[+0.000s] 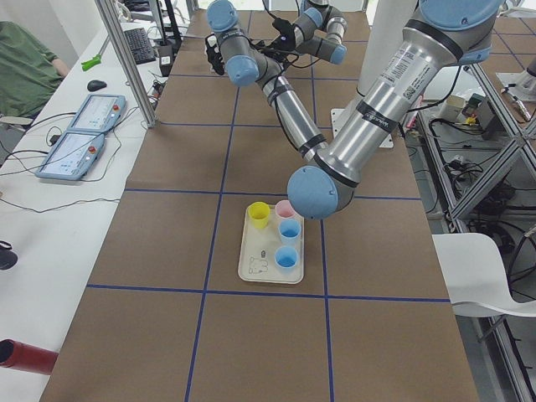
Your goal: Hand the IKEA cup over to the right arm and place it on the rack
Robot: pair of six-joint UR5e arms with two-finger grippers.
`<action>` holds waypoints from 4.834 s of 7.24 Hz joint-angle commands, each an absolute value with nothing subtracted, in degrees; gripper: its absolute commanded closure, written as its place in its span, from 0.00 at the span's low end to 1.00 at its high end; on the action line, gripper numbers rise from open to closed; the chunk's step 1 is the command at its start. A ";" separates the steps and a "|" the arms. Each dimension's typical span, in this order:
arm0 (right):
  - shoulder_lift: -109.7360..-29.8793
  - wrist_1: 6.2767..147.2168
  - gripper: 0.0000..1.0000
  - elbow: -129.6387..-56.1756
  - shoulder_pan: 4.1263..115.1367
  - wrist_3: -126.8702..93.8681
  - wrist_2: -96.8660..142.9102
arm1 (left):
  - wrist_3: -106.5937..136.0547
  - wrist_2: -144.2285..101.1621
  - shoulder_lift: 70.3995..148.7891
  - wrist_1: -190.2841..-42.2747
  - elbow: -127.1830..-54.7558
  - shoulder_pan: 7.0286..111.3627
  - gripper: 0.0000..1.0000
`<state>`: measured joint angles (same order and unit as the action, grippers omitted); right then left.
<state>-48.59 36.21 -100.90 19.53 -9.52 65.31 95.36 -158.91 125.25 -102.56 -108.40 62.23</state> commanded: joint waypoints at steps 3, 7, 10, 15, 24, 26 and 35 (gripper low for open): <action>-48.43 36.21 0.04 -100.99 19.51 -9.40 64.52 | 95.36 -158.91 125.51 -102.57 -107.93 62.05 1.00; -48.43 36.21 0.06 -101.07 19.51 -8.44 63.81 | 95.36 -158.82 125.51 -102.83 -107.75 61.35 1.00; -47.81 36.30 0.06 -100.99 19.51 -8.35 63.72 | 95.36 -158.82 125.77 -102.83 -107.67 61.09 1.00; -47.90 36.65 0.41 -101.07 19.25 -8.26 62.67 | 95.10 -158.82 125.95 -104.75 -107.58 61.00 0.48; -51.50 51.08 0.41 -104.75 25.82 -8.26 62.84 | 92.73 -154.46 125.33 -105.82 -104.94 68.64 0.00; -51.94 61.83 0.43 -107.04 29.25 -8.26 63.28 | 80.76 -148.65 121.49 -105.38 -105.03 68.64 0.00; -64.93 79.01 0.35 -111.97 54.65 33.15 82.26 | 32.00 -143.08 99.41 -102.13 -105.29 76.02 0.00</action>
<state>-62.34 78.96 -111.99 51.60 24.77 80.92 33.57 -142.78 100.90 -102.00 -105.24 75.72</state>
